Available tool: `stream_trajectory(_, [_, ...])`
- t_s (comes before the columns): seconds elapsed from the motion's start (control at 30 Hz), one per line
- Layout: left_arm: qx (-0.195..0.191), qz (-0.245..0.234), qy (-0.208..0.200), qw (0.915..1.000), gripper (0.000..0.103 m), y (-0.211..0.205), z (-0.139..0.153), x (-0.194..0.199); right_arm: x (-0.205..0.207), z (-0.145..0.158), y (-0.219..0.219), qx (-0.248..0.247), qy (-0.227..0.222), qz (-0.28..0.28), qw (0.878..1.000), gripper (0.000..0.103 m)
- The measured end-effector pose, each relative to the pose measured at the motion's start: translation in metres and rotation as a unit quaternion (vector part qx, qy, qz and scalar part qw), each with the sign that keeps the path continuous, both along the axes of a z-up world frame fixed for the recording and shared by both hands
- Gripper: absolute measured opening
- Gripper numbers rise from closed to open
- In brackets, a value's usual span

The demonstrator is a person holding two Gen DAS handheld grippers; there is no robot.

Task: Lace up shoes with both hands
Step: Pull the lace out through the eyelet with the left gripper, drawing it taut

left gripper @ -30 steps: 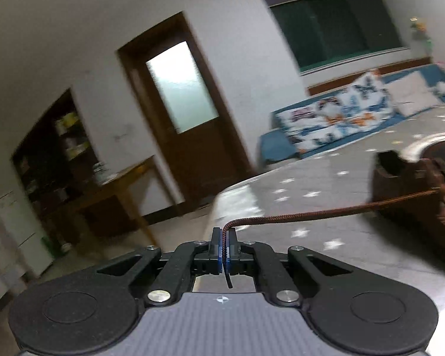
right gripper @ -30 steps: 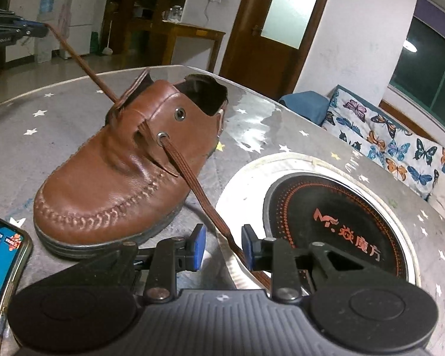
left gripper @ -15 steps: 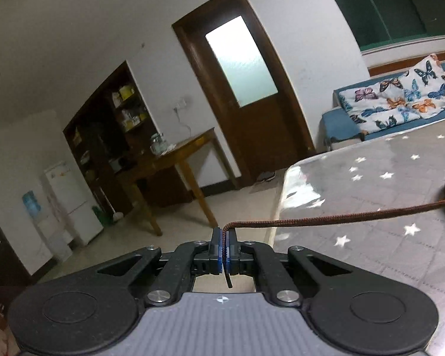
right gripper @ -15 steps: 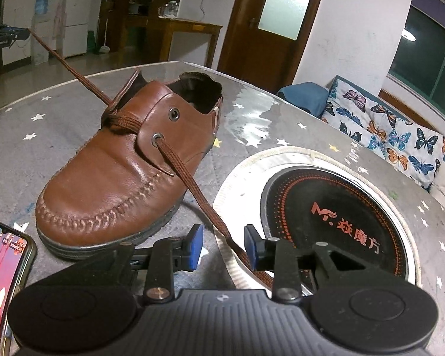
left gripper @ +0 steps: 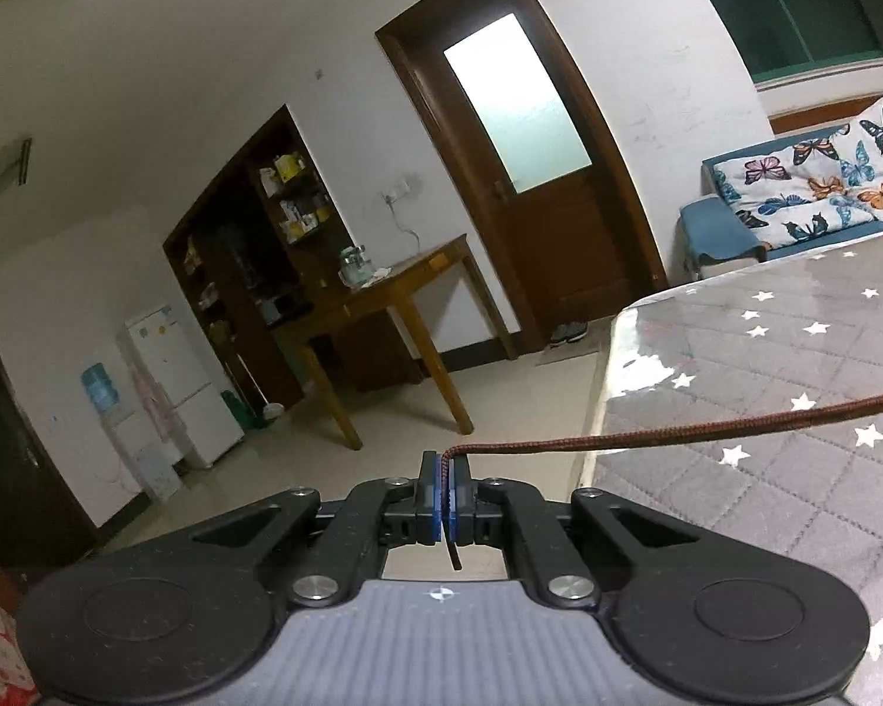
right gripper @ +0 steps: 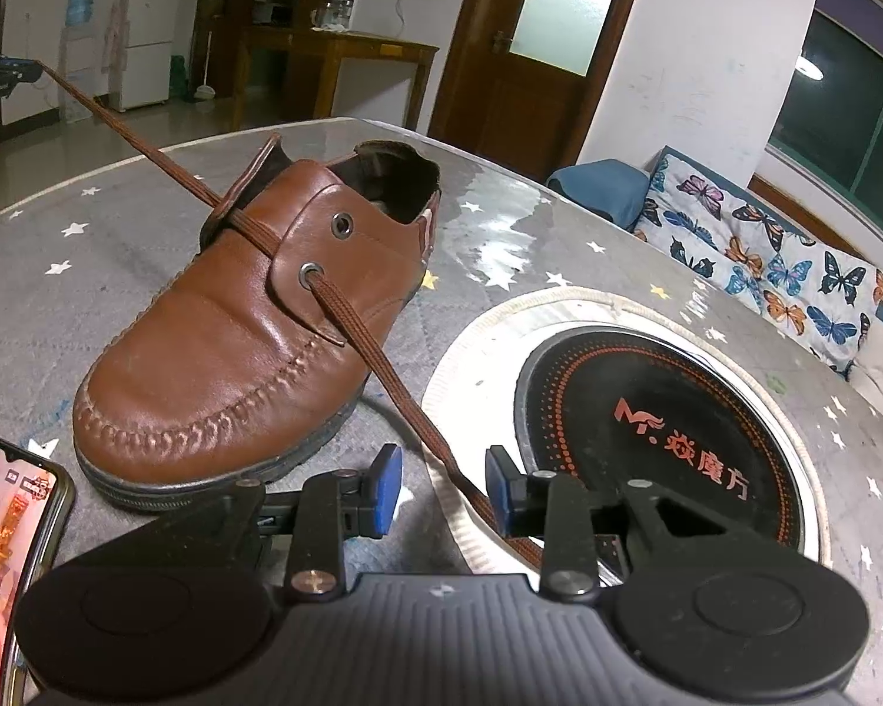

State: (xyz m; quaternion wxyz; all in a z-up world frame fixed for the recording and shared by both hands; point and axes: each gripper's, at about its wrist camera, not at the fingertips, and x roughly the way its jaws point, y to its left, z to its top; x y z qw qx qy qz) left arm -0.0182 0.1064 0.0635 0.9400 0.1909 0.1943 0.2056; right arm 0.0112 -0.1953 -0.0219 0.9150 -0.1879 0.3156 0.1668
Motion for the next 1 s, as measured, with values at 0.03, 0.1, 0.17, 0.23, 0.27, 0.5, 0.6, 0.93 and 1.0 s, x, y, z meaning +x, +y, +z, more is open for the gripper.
stream_trajectory(0.03, [0.003,0.001,0.001,1.0000,0.002,0.000,-0.001,0.000,0.000,0.000,0.000,0.000,0.001,0.000,1.000,0.031])
stream_trajectory(0.1, [0.001,0.003,0.001,1.0000,0.002,0.000,-0.001,-0.001,-0.002,0.000,0.000,0.000,0.001,-0.001,1.000,0.031])
stream_trajectory(0.17, [-0.003,0.004,0.001,1.0000,0.002,0.001,0.000,0.000,-0.003,0.000,-0.001,0.001,0.002,-0.003,1.000,0.031])
stream_trajectory(0.23, [-0.003,0.005,0.000,1.0000,0.002,0.002,0.001,0.000,-0.004,0.000,-0.003,0.004,0.002,-0.007,1.000,0.031])
stream_trajectory(0.27, [-0.003,0.005,0.000,1.0000,0.002,0.002,0.002,0.000,-0.005,0.001,-0.005,0.007,0.002,-0.010,1.000,0.031])
stream_trajectory(0.5, [-0.016,0.007,0.003,0.9998,0.002,0.010,0.005,0.002,-0.007,0.001,-0.015,0.017,0.006,-0.027,0.999,0.031])
stream_trajectory(0.6, [-0.023,0.010,0.004,0.9997,0.003,0.013,0.006,0.000,-0.008,0.001,-0.015,0.018,0.004,-0.029,0.999,0.031])
stream_trajectory(0.93, [-0.043,0.010,0.006,0.9990,0.003,0.021,0.009,-0.006,-0.012,0.009,-0.010,0.025,-0.007,-0.022,0.999,0.034])
stream_trajectory(1.0, [-0.043,0.010,0.006,0.9990,0.003,0.021,0.010,-0.007,-0.014,0.011,-0.008,0.026,-0.010,-0.020,0.999,0.034])
